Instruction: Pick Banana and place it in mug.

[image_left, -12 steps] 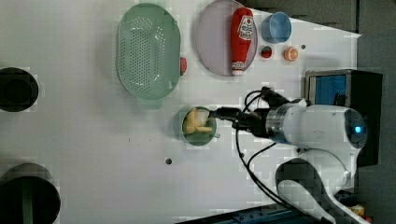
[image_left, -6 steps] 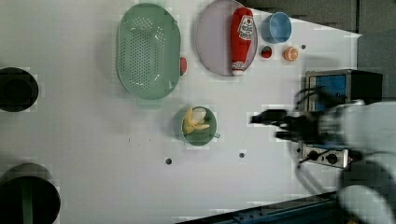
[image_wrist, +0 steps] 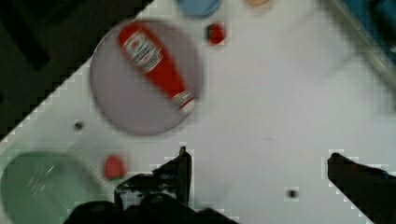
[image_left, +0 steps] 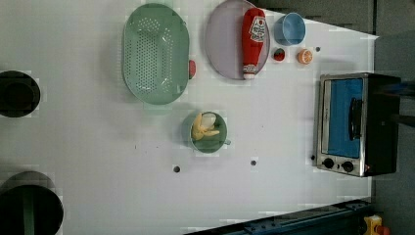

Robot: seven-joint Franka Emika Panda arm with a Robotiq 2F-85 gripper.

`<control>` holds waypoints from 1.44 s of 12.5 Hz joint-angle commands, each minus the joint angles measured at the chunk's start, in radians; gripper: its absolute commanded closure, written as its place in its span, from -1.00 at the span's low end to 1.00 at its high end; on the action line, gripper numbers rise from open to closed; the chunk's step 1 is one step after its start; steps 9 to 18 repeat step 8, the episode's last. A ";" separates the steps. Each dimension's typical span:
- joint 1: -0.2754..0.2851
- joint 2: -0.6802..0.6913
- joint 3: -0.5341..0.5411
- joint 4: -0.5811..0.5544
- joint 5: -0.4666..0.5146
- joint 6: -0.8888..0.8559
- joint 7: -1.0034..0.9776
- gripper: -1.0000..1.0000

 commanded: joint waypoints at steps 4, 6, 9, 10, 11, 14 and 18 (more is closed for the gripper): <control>-0.027 0.006 -0.076 -0.003 -0.006 -0.155 0.019 -1.00; -0.027 0.016 -0.076 -0.005 -0.006 -0.154 0.019 -1.00; -0.027 0.023 -0.075 -0.005 -0.006 -0.154 0.019 -1.00; -0.027 0.023 -0.075 -0.005 -0.006 -0.154 0.019 -1.00; -0.027 0.023 -0.075 -0.005 -0.006 -0.154 0.019 -1.00; -0.027 0.023 -0.075 -0.005 -0.006 -0.154 0.019 -1.00; -0.027 0.023 -0.075 -0.005 -0.006 -0.154 0.019 -1.00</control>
